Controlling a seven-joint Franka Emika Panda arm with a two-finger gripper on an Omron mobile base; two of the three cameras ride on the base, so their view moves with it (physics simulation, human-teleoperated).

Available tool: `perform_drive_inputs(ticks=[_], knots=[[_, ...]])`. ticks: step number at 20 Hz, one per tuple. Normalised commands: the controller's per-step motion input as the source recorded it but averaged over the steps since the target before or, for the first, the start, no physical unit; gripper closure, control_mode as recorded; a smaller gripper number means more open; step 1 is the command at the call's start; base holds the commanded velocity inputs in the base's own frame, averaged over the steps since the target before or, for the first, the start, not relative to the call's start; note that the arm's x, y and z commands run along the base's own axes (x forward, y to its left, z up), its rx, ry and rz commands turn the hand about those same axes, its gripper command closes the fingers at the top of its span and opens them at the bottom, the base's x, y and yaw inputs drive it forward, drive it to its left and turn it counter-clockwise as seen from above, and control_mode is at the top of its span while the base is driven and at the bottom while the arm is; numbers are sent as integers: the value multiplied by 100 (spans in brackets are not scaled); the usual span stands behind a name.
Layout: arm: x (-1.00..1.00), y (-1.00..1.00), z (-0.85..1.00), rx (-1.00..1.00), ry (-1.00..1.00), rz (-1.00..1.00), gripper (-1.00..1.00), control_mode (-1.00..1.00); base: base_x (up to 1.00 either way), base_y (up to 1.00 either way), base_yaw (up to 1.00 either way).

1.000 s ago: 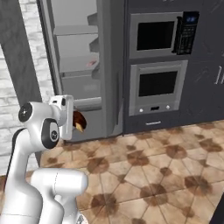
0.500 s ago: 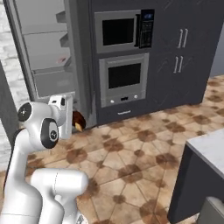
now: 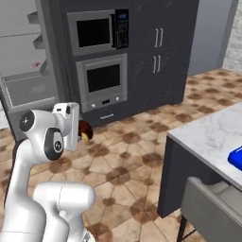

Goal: Gather the sweet potato and bell pepper from the fridge and place them on a tray on the dining counter. Then gather the steaks from the fridge and place them on the other tray.

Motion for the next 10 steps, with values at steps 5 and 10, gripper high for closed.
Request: perform_drive_inputs(ticks=[5,10], knots=[[0,0,0,0,0,0,100,100,-5,-26,-29],[0,0,0,0,0,0,100,100,0,-36,-30]])
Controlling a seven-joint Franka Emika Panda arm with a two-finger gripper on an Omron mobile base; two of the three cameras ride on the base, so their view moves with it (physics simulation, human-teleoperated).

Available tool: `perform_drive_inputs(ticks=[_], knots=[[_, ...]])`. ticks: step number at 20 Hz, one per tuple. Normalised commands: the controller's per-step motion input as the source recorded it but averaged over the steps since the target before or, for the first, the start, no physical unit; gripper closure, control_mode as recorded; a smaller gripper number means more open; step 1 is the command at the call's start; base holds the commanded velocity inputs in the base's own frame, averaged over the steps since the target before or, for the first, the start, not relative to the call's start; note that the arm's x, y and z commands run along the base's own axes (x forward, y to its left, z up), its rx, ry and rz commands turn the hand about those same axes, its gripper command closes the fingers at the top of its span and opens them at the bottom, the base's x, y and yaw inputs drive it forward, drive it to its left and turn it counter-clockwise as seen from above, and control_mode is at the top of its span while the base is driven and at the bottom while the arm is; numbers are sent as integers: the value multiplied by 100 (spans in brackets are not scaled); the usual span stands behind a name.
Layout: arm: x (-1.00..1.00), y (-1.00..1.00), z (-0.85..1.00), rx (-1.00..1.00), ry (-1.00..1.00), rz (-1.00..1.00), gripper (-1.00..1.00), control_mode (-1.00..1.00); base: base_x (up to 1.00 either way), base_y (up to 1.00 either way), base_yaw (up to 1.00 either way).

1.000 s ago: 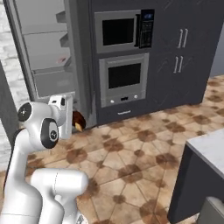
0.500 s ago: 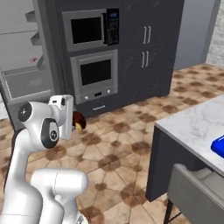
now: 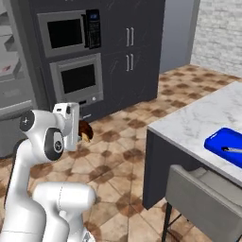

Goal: Gather the sweet potato and bell pepper from the fridge and place them on a tray on the dining counter. Then gather the steaks from the fridge and place them on the other tray.

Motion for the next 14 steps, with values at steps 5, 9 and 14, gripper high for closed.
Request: perform_drive_inputs(ticks=[5,9,14], knots=[[0,0,0,0,0,0,100,100,0,-44,-31],[0,0,0,0,0,0,100,100,0,-44,-33],[0,0,0,0,0,0,100,100,8,-37,-30]])
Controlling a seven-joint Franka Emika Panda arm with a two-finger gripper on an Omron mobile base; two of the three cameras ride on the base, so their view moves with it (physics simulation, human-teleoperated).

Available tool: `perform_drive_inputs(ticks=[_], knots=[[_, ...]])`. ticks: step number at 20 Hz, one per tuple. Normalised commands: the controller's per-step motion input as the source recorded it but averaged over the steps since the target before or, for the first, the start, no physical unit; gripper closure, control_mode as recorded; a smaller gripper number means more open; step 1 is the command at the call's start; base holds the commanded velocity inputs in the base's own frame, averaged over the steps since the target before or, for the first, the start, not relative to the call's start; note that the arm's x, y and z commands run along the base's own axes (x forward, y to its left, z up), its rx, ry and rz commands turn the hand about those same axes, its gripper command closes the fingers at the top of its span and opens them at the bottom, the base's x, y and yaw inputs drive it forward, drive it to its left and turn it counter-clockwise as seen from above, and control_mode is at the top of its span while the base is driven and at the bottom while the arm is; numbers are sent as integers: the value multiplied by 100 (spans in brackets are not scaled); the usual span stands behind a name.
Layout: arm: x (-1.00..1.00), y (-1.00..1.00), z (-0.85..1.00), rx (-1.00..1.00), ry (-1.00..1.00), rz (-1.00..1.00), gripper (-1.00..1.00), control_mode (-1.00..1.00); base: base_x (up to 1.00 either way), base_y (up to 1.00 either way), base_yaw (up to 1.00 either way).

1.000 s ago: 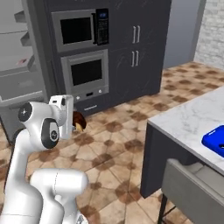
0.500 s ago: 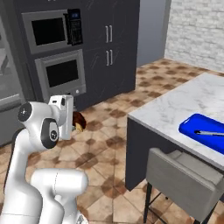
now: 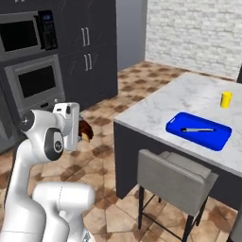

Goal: Gather the sweet potato and bell pepper from the fridge and place them on a tray on the dining counter. Then gather the steaks from the fridge and place them on the other tray.

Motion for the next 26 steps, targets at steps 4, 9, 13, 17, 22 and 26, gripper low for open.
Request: perform_drive_inputs(ticks=[4,9,13,17,22,26], knots=[[0,0,0,0,0,0,100,100,22,-22,-25],[0,0,0,0,0,0,100,100,32,-6,-23],[0,0,0,0,0,0,100,100,29,-2,-22],[0,0,0,0,0,0,100,100,41,0,-23],[0,0,0,0,0,0,100,100,43,8,-22],[0,0,0,0,0,0,100,100,33,30,-23]])
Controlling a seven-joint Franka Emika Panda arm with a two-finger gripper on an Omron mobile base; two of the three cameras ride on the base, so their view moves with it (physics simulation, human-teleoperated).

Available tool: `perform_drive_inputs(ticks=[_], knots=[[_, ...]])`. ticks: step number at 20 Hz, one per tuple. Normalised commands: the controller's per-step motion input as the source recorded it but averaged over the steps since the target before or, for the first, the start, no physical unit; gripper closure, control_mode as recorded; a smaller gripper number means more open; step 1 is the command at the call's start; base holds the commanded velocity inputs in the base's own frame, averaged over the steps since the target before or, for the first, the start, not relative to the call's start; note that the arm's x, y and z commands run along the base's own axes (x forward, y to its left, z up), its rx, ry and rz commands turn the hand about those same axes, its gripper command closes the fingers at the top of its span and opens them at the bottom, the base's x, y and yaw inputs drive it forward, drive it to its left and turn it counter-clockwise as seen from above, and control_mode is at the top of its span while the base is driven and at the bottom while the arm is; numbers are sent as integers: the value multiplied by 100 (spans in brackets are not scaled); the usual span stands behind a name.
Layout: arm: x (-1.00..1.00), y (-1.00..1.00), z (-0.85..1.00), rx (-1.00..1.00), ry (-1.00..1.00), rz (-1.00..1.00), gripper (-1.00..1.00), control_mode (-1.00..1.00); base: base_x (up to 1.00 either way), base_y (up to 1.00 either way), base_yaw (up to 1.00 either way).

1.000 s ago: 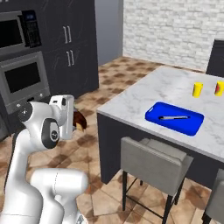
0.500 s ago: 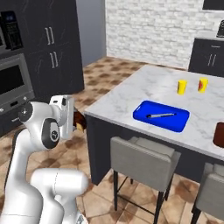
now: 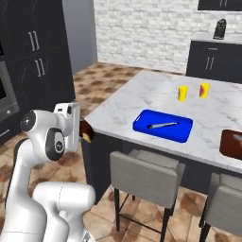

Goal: Gather the sweet potato and bell pepper from the fridge and place them on a tray on the dining counter. Then gather the steaks from the fridge and place them on the other tray.

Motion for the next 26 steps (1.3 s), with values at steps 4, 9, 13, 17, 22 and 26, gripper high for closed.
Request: perform_drive_inputs(ticks=[4,9,13,17,22,26], knots=[[0,0,0,0,0,0,100,100,22,36,-21],[0,0,0,0,0,0,100,100,27,25,-20],[0,0,0,0,0,0,100,100,22,17,-20],[0,0,0,0,0,0,100,100,19,28,-20],[0,0,0,0,0,0,100,100,25,31,-20],[0,0,0,0,0,0,100,100,34,20,-18]])
